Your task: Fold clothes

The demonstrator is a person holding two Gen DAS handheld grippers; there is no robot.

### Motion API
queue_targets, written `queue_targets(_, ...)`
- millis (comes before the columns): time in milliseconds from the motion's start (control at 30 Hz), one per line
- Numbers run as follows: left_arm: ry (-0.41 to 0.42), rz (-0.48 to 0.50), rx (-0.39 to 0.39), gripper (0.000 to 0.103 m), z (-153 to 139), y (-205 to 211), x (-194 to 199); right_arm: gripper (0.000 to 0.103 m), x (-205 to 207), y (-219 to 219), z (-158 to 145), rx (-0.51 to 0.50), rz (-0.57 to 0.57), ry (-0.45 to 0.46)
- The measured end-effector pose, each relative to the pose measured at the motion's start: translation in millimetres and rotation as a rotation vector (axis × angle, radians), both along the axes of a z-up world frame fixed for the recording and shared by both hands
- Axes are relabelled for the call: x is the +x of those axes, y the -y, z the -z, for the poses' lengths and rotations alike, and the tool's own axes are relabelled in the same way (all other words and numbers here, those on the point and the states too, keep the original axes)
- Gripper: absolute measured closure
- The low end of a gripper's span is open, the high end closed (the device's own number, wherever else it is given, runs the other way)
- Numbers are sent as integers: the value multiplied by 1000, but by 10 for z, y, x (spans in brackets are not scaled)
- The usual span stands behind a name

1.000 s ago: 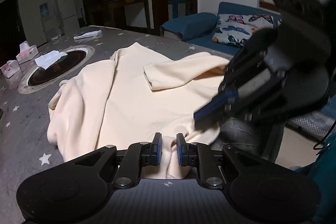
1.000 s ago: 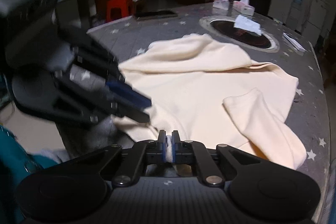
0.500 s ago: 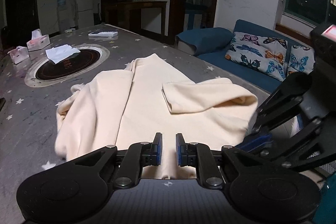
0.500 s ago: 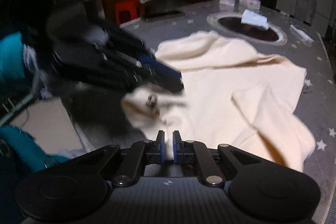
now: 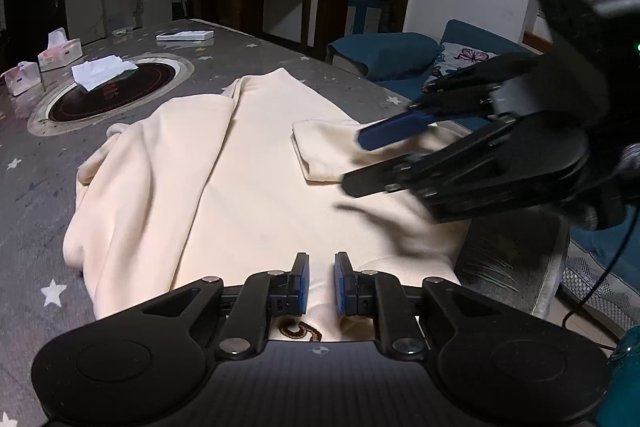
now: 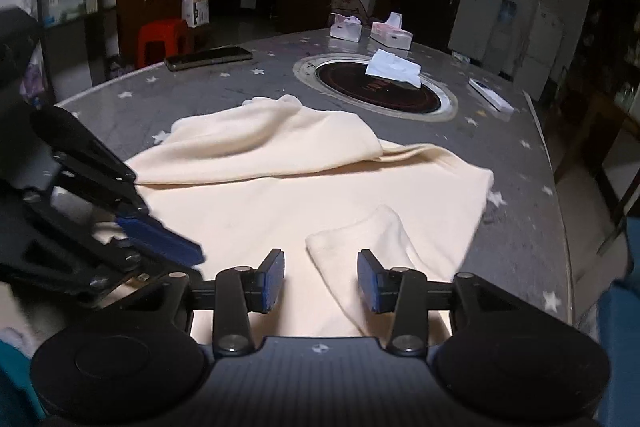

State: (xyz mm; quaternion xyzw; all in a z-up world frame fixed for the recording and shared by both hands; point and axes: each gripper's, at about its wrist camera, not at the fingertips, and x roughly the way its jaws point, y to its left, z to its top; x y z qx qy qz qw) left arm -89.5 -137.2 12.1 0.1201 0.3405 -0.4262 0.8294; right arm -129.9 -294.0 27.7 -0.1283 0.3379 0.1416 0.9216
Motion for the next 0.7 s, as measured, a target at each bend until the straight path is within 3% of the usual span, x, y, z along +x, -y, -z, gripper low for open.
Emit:
queue_targets(100,-3,-5,-4,88,-1,-1,2,70,143,-31,95,12,20,-19)
queue_targets(200,-5,-6,-8,88,-5,-5,-3,90,181,8,158,19,54,-21)
queue_targets(267,-6,-6,-8,88,-7,-6,-5,98,142,82,113,31,87,3)
queue_targets(533,-9,-9,-14,88,3,-11,0,99,-220,599,-248,36,277,144)
queue_targets(700,-7,-8,-14,87,7,-13,0,99,-515,1054,-367,-8,481,203)
